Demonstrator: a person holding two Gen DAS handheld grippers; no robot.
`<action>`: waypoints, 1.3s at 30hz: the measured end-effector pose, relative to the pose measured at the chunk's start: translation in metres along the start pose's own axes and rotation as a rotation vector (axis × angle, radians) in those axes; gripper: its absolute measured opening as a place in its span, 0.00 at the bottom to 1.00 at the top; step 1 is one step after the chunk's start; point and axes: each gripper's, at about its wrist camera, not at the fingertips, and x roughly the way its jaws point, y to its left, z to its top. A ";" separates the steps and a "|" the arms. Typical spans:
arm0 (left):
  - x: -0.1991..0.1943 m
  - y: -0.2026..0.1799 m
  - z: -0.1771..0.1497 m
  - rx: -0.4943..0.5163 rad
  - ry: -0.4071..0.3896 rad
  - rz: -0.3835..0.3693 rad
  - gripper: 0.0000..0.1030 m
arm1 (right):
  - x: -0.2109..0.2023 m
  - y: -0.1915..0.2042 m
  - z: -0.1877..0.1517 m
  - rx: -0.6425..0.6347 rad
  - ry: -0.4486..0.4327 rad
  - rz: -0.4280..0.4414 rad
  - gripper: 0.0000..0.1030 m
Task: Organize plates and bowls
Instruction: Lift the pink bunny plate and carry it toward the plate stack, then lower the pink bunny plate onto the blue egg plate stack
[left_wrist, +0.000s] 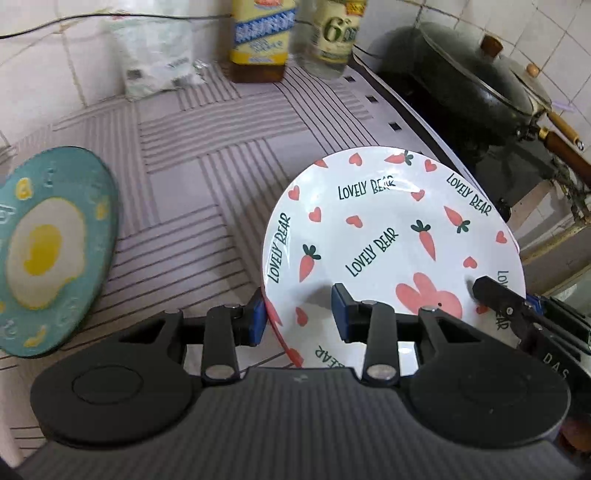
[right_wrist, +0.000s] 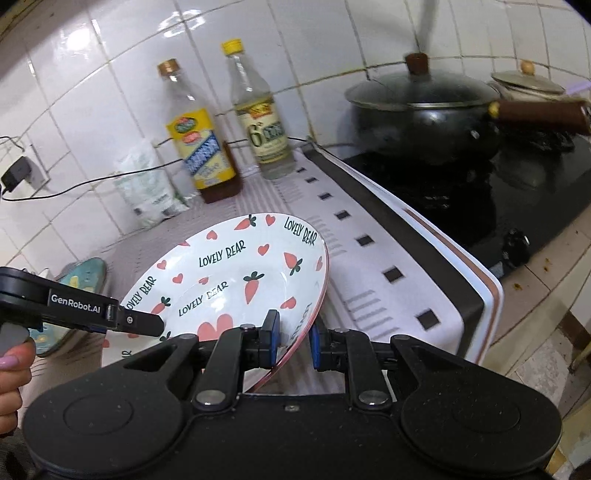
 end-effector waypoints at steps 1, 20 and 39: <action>-0.006 0.004 0.000 0.000 -0.008 0.005 0.33 | -0.002 0.007 0.003 -0.006 0.004 0.005 0.21; -0.112 0.099 -0.019 -0.091 -0.170 0.110 0.33 | -0.016 0.121 0.029 -0.130 -0.006 0.158 0.21; -0.137 0.186 -0.028 -0.238 -0.213 0.202 0.34 | 0.022 0.214 0.037 -0.249 0.051 0.294 0.21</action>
